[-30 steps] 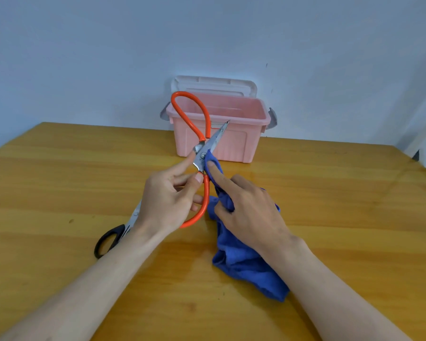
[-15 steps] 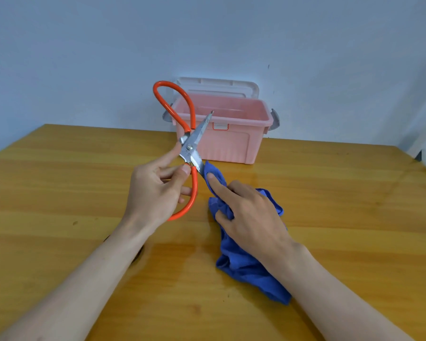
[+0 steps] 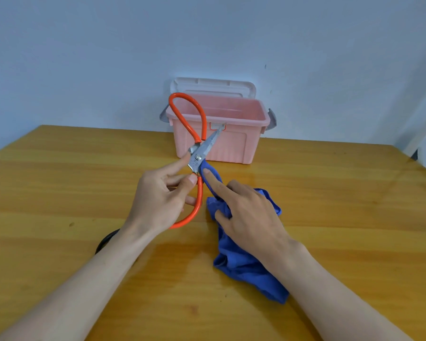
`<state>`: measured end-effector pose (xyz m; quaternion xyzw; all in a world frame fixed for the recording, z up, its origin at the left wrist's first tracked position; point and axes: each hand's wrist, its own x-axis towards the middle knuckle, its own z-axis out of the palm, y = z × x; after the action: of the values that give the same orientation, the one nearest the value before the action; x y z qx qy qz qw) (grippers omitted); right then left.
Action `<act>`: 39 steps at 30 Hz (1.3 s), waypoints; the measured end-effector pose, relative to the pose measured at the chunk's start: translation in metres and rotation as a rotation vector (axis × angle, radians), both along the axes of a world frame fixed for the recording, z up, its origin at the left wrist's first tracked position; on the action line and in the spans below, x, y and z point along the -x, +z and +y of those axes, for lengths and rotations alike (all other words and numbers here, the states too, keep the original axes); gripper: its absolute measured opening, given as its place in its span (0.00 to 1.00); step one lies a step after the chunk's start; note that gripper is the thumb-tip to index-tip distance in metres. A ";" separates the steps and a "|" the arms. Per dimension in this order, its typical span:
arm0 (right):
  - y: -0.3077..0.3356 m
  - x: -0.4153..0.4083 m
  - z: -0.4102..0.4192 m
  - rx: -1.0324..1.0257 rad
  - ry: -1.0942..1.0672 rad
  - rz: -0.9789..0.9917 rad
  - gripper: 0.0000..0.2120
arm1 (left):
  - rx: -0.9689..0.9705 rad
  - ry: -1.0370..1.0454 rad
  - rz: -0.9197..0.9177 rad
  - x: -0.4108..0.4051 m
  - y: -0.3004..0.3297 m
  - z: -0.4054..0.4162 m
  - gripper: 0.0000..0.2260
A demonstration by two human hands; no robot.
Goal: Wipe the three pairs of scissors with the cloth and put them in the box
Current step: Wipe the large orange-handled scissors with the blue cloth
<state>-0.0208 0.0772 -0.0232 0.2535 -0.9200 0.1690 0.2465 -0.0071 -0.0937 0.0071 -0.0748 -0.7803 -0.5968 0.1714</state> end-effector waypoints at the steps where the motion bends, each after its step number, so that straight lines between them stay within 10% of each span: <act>1: 0.001 0.000 0.002 -0.015 -0.001 -0.028 0.38 | 0.019 -0.024 -0.004 -0.001 -0.001 0.002 0.20; 39: 0.003 -0.009 -0.009 -0.059 -0.107 -0.038 0.39 | -0.195 0.126 -0.053 0.004 0.010 -0.002 0.19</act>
<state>-0.0118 0.0686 -0.0200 0.2077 -0.9414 0.1328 0.2301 -0.0114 -0.0959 0.0174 0.0072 -0.7259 -0.6597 0.1945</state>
